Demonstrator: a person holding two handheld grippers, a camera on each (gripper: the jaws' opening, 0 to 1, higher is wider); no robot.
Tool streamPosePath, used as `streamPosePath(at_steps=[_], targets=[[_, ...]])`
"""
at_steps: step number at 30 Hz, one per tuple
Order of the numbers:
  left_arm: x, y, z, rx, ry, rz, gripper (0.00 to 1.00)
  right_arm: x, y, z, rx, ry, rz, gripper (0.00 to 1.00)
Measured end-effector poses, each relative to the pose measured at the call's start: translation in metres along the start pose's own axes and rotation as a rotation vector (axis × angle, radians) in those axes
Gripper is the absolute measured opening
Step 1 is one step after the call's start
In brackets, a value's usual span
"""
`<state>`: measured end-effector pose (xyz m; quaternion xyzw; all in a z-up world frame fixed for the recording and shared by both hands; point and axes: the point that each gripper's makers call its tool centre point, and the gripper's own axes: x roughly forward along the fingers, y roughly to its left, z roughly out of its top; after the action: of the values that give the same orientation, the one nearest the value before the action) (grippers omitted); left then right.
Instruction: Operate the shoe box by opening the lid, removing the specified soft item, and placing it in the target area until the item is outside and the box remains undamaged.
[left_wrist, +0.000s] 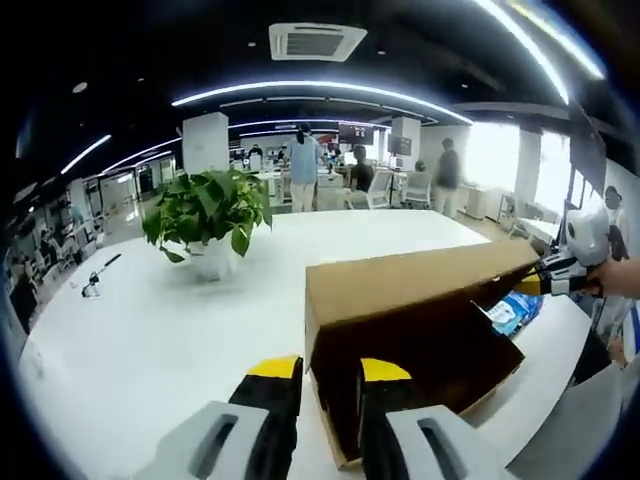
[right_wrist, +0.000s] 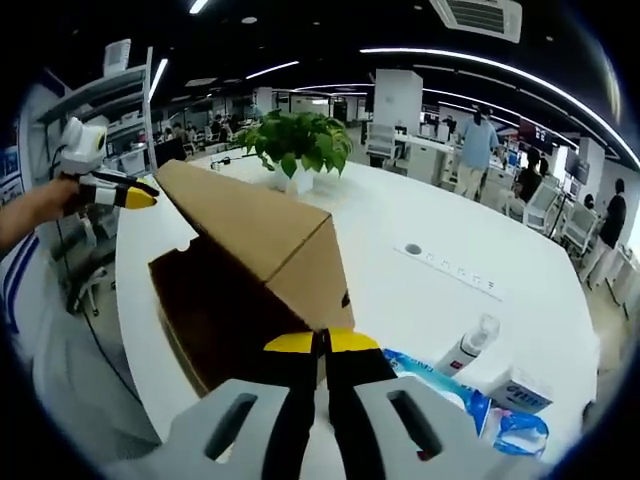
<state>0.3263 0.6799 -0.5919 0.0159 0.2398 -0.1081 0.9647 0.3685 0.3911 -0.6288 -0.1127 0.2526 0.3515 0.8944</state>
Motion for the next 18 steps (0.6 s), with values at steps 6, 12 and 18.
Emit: streamPosePath(at_steps=[6,12,18], targets=[[-0.002,-0.005,0.003,0.021,-0.009,-0.015,0.21,0.000,0.002,-0.005,0.005,0.004,0.003,0.01],[-0.004,-0.009,0.000,0.037,0.001,-0.031,0.22,0.001,0.006,-0.013,0.012,0.013,0.010,0.01],[-0.006,-0.011,-0.012,0.043,0.022,-0.035,0.22,0.002,0.009,-0.020,0.014,0.022,0.018,0.01]])
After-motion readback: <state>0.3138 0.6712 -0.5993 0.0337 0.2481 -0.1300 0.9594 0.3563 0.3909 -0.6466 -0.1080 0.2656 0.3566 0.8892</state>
